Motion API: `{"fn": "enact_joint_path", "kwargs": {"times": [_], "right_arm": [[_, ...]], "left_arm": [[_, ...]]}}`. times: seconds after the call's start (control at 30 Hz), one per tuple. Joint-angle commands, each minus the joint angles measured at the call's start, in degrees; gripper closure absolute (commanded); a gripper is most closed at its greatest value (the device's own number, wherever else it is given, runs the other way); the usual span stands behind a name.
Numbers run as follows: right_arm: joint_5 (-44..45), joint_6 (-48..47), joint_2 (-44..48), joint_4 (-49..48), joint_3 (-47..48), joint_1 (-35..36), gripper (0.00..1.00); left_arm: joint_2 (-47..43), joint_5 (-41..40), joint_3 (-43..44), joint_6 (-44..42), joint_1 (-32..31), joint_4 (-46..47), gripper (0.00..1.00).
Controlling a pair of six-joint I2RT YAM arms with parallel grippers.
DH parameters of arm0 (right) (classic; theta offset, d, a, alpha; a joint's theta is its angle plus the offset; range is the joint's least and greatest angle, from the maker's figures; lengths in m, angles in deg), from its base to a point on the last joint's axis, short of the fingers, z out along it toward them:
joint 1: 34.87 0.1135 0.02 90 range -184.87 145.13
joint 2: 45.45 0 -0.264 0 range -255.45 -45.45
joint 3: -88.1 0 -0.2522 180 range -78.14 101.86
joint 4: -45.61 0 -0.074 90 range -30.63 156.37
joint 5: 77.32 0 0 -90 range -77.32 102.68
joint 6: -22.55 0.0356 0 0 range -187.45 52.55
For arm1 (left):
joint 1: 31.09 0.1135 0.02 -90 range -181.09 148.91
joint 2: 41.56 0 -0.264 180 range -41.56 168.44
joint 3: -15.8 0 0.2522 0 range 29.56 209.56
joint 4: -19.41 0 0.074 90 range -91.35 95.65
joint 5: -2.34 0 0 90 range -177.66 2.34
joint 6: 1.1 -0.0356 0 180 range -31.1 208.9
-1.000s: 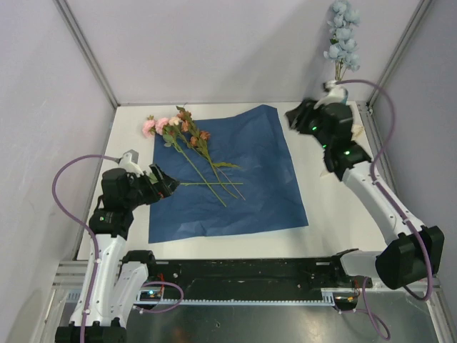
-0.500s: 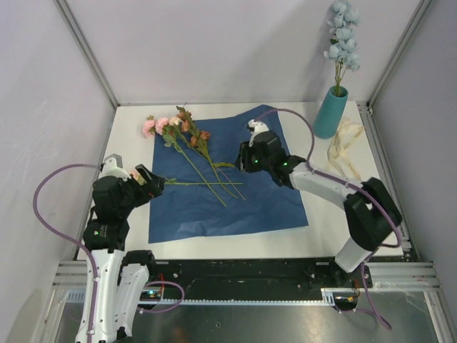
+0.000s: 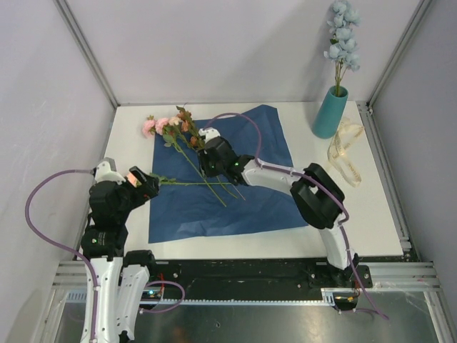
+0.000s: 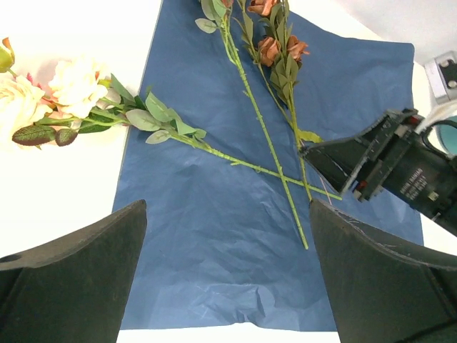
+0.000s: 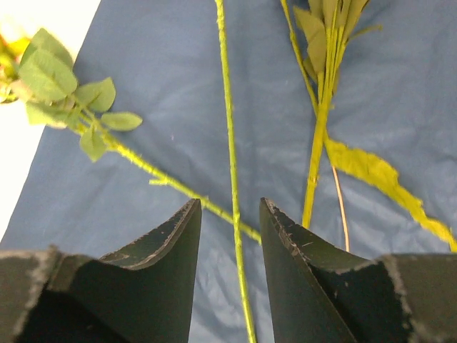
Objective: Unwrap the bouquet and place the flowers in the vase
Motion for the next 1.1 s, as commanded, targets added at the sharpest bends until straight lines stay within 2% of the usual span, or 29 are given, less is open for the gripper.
{"fn": "enact_joint_path", "kwargs": {"times": [0.0,0.4,0.57,0.77,1.0,1.07], "right_arm": [[3.03,-1.7,-5.55,3.05,8.0,0.25,0.57],[6.86,-0.39,-17.0,5.43,19.31,1.23,0.57],[7.09,-0.7,-19.34,6.09,21.27,1.72,0.6],[7.77,-1.68,-19.82,5.68,21.06,2.3,0.7],[8.19,-3.52,-16.86,2.61,18.39,3.19,0.95],[7.86,-4.16,-14.92,0.59,17.03,3.48,0.98]], "left_arm": [[-0.39,-1.25,2.12,0.4,0.86,0.67,0.0],[-0.11,-0.71,2.03,0.4,0.98,0.69,0.0],[-0.17,-0.65,2.01,0.47,1.04,0.77,0.01],[0.08,-0.35,2.05,0.4,1.01,0.72,0.0],[0.41,-0.35,2.03,0.45,1.03,0.75,0.0],[0.32,-0.36,2.06,0.41,1.02,0.71,0.0]]}}
